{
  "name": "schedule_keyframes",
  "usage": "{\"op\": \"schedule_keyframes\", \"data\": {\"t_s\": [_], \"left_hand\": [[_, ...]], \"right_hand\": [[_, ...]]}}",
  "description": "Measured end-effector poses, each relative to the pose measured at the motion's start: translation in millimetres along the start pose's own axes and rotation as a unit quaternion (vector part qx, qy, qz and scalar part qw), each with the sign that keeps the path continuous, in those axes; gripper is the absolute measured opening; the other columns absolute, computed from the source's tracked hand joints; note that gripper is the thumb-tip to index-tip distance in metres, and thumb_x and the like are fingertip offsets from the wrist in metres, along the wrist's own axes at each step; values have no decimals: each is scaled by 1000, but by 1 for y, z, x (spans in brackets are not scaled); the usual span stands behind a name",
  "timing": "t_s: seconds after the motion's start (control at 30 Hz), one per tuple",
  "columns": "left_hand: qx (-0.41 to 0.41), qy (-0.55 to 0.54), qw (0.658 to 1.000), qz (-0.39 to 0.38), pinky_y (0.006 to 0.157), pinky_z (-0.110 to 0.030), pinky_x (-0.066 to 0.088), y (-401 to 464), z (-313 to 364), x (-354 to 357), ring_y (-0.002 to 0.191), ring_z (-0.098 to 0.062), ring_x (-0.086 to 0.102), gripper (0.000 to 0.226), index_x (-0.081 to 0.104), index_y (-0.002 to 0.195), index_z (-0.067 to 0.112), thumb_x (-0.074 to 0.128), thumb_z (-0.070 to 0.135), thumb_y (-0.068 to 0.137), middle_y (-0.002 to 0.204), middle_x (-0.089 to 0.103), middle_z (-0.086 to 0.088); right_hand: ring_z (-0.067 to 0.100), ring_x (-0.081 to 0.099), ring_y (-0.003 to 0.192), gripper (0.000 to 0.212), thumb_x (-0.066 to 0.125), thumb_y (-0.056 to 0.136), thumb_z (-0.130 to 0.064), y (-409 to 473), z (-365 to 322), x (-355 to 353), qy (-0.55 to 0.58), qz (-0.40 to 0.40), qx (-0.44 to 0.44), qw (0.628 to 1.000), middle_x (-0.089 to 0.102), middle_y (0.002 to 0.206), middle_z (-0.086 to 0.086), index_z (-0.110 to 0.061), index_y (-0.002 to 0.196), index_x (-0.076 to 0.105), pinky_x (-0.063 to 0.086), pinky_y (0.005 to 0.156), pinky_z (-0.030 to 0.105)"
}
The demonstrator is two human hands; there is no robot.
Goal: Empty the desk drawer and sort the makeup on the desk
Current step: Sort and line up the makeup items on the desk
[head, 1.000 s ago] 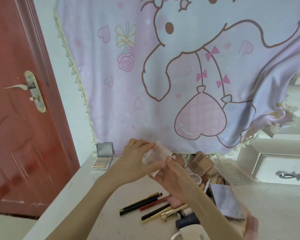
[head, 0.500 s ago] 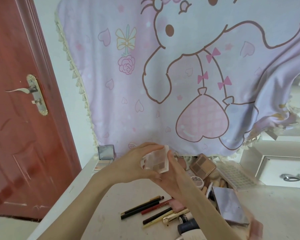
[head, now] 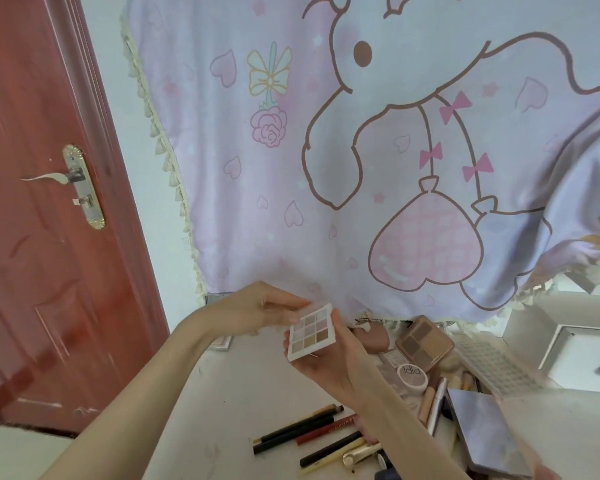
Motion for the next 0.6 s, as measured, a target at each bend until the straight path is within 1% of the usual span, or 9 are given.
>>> {"op": "schedule_keyframes", "data": {"t_s": [0.07, 0.1, 0.13, 0.2, 0.27, 0.33, 0.4, 0.5, 0.6], "left_hand": [[-1, -40, 995, 87, 81, -11, 46, 7, -15, -20, 95, 8, 61, 23, 68, 107, 23, 62, 13, 87, 93, 69, 24], [-4, -50, 992, 120, 77, -10, 47, 11, -23, -30, 88, 5, 64, 20, 71, 99, 23, 63, 10, 86, 86, 71, 21], [-8, -53, 989, 137, 77, -12, 48, 16, -31, -38, 85, -1, 67, 19, 72, 92, 24, 65, 9, 84, 83, 73, 15], [-15, -42, 989, 137, 80, -17, 51, 27, -49, -50, 81, -11, 69, 16, 74, 86, 22, 68, 9, 81, 81, 74, 4], [-31, -23, 990, 135, 77, -17, 52, 39, -69, -59, 73, -13, 69, 14, 74, 85, 20, 68, 8, 81, 79, 74, 2], [-52, -11, 989, 139, 74, -17, 52, 51, -88, -65, 67, -11, 67, 15, 74, 82, 22, 67, 8, 82, 75, 74, 5], [-70, 14, 988, 135, 76, -16, 50, 62, -106, -68, 65, -4, 65, 17, 73, 77, 23, 68, 7, 80, 68, 71, 11], [-91, 73, 986, 121, 74, -13, 44, 78, -129, -70, 59, 5, 59, 13, 76, 78, 15, 67, 6, 80, 60, 67, 15], [-91, 142, 979, 115, 73, -15, 41, 90, -143, -70, 62, 1, 55, 13, 75, 77, 12, 64, 6, 80, 62, 64, 12]], "right_hand": [[38, 57, 95, 62, 57, 86, -44, 13, 7, -7, 6, 34, 32, 999, 57, 110, 27, 6, 123, 53, 53, 84, 44], [37, 58, 94, 62, 54, 88, -45, 20, 12, -8, 7, 41, 54, 998, 57, 110, 27, 6, 124, 52, 52, 83, 43], [37, 58, 93, 62, 52, 90, -45, 28, 16, -9, 9, 50, 72, 996, 57, 110, 27, 6, 124, 52, 52, 83, 42], [38, 58, 93, 60, 53, 91, -43, 44, 24, -12, 14, 72, 89, 993, 57, 111, 28, 7, 125, 53, 52, 83, 42], [39, 59, 95, 53, 54, 92, -37, 60, 29, -14, 1, 86, 94, 992, 58, 114, 27, 6, 123, 55, 51, 86, 44], [36, 60, 94, 40, 51, 95, -29, 75, 33, -19, -36, 110, 98, 988, 62, 110, 23, 4, 117, 60, 50, 84, 42], [30, 62, 93, 29, 49, 96, -22, 91, 40, -28, -71, 138, 107, 982, 65, 103, 19, 1, 108, 62, 53, 77, 38], [30, 63, 92, 27, 46, 97, -17, 115, 51, -41, -96, 185, 126, 970, 67, 97, 18, 3, 101, 64, 55, 73, 39], [29, 64, 84, 26, 43, 96, -11, 134, 57, -45, -119, 207, 120, 964, 69, 88, 17, 2, 95, 65, 55, 71, 40]]}}
Point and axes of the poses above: each hand's wrist, its own y-axis towards the middle knuckle, its own x-axis out of the palm, z = x × y, the point moved 5 cm from there along y, towards the middle knuckle
